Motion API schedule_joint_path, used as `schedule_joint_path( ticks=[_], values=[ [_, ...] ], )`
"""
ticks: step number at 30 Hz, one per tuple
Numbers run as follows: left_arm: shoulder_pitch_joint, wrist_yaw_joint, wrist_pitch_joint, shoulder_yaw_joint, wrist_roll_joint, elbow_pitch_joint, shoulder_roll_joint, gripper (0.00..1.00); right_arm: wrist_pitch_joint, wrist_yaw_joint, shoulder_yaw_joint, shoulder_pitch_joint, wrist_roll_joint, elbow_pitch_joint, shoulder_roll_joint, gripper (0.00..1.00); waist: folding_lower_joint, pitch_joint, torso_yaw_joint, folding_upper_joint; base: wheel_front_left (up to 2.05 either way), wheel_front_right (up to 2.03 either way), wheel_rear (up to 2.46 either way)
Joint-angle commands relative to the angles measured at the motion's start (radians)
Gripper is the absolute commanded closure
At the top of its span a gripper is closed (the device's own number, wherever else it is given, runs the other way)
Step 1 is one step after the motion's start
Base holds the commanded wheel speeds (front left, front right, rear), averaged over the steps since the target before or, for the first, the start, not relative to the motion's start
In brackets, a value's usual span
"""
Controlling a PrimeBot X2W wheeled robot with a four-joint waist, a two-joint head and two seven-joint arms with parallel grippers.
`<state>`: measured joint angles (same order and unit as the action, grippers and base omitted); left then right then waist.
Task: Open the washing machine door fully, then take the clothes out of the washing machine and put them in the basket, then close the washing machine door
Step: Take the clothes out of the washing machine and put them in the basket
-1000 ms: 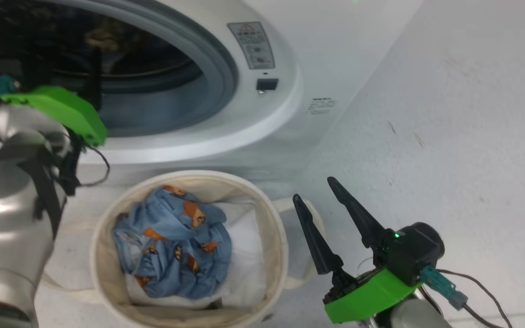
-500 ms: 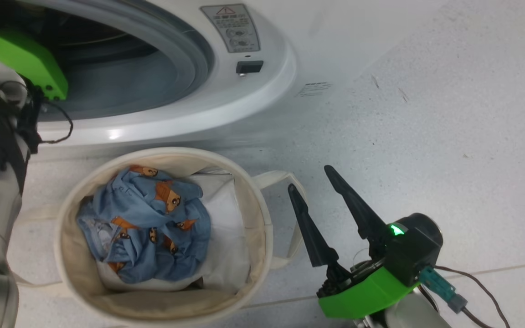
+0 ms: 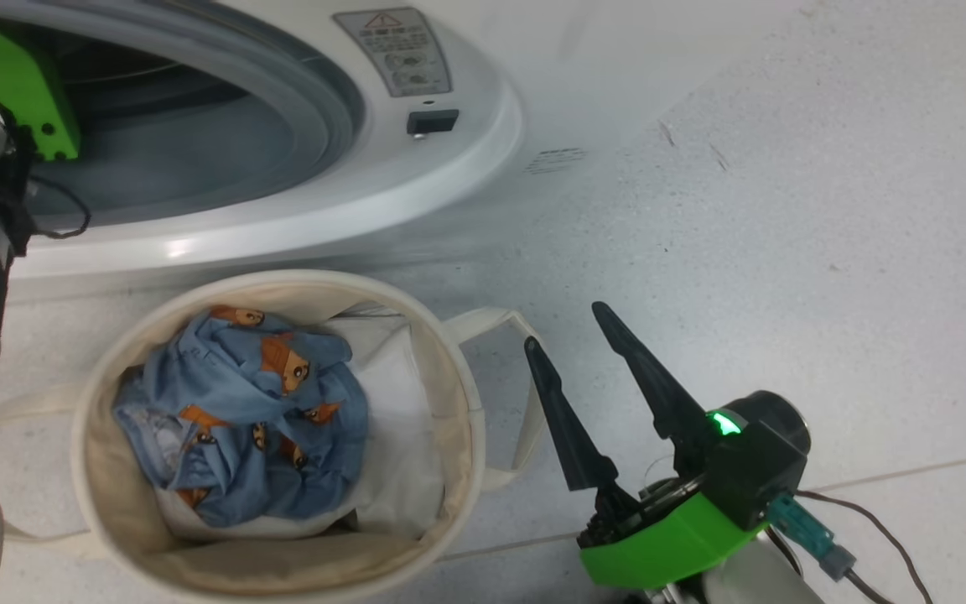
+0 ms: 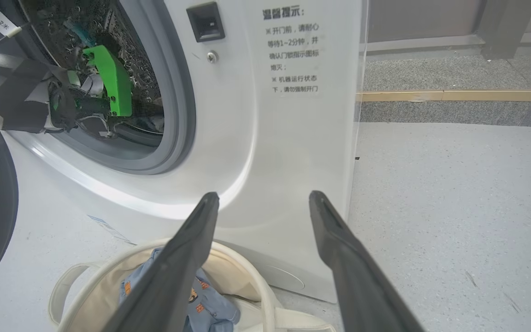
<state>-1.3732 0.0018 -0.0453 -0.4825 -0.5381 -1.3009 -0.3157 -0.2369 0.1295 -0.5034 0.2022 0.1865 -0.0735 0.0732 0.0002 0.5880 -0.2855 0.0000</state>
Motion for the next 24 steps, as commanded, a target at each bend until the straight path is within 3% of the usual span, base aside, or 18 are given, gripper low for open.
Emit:
schedule_joint_path(
  ticks=[1, 7, 11, 12, 13, 17, 24],
  values=[
    [-0.031, 0.012, -0.029, 0.005, 0.007, 0.013, -0.055, 0.0, -0.011, 0.001, -0.019, -0.001, -0.004, -0.035, -0.01, 0.0, -0.0002, 0.003, -0.006, 0.0, 0.0, 0.0, 0.0],
    [-0.012, 0.016, -0.132, -0.005, 0.0, 0.011, -0.066, 0.0, -0.013, 0.001, -0.012, -0.004, -0.007, -0.033, -0.013, 0.0, -0.0002, 0.01, -0.008, 0.0, 0.0, 0.0, 0.0],
    [-0.006, 0.031, -0.137, -0.015, 0.005, 0.011, -0.066, 0.0, -0.013, 0.001, -0.013, 0.0, -0.009, -0.03, -0.014, 0.0, -0.0002, 0.006, 0.0, 0.0, 0.0, 0.0, 0.0],
    [-0.004, 0.03, -0.14, -0.018, 0.005, 0.011, -0.066, 0.67, -0.013, 0.001, -0.014, 0.002, -0.009, -0.029, -0.014, 0.0, -0.0002, 0.003, 0.002, 0.0, 0.0, 0.0, 0.0],
    [-0.002, 0.033, -0.142, -0.02, 0.006, 0.011, -0.067, 1.0, -0.012, 0.001, -0.014, 0.003, -0.009, -0.028, -0.014, 0.0, -0.0002, 0.001, 0.004, 0.0, 0.0, 0.0, 0.0],
    [0.008, 0.033, -0.098, -0.024, 0.004, 0.01, -0.062, 1.0, -0.012, 0.001, -0.011, 0.008, -0.009, -0.021, -0.015, 0.0, -0.0002, -0.019, 0.016, 0.0, 0.0, 0.0, 0.0],
    [0.085, -0.013, 0.045, -0.006, -0.031, 0.011, -0.019, 1.0, -0.017, 0.001, -0.019, 0.03, 0.023, 0.017, -0.008, 0.0, -0.0002, -0.124, 0.044, 0.0, 0.0, 0.0, 0.0]
  ],
)
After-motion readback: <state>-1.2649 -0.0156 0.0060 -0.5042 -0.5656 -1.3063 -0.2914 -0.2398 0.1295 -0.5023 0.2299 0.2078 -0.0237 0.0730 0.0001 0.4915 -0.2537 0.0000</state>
